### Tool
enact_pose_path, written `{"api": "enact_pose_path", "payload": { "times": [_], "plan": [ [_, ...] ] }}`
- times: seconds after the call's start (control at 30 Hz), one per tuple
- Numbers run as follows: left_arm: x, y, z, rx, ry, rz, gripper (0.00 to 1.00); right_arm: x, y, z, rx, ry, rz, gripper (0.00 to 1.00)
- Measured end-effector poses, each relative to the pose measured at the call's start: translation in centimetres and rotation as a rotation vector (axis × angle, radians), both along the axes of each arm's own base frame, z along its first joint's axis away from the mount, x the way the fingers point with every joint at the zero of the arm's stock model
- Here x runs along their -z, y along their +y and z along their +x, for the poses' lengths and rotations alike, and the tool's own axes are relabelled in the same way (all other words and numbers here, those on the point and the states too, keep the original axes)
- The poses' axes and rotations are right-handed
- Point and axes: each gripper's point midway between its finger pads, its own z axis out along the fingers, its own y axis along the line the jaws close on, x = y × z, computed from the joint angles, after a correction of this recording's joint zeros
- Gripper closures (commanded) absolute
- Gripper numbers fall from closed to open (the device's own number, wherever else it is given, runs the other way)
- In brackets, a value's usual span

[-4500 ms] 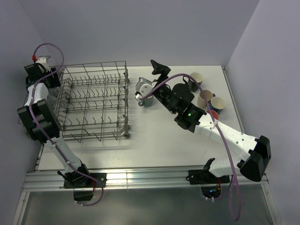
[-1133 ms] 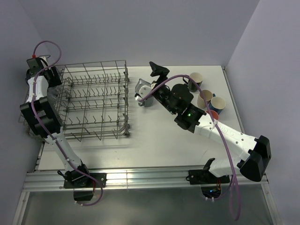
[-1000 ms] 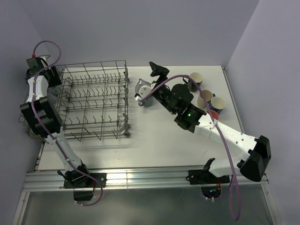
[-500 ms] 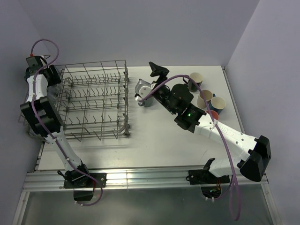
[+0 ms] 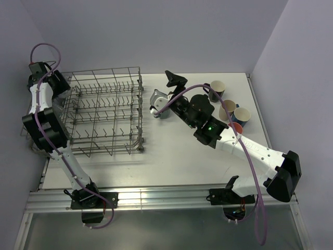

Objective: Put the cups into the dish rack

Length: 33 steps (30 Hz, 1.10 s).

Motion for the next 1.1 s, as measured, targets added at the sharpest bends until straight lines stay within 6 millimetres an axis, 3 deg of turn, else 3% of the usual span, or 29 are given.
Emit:
{"api": "enact_pose_path", "payload": {
  "times": [0.1,0.3,0.63,0.83,1.1],
  "plan": [
    [0.1,-1.0,0.1,-0.018,-0.012,-0.071,1.0,0.0,0.0,0.0,0.0,0.0,0.0,0.08],
    [3.2,-3.1,-1.9,-0.063,0.068,-0.23,1.0,0.0,0.0,0.0,-0.001,-0.001,0.001,0.09],
    [2.9,-4.9,-2.4,-0.048,0.084,-0.257,1.0,0.0,-0.1,0.2,0.002,0.014,0.016,0.09],
    [0.2,-5.3,-3.7,-0.016,0.071,-0.173,1.0,0.0,-1.0,0.9,0.021,0.063,0.057,0.08],
    [-7.4,-7.2,-5.5,0.104,-0.053,0.059,1.0,-2.9,-2.5,1.6,0.037,0.142,0.19,0.07]
  ]
}}
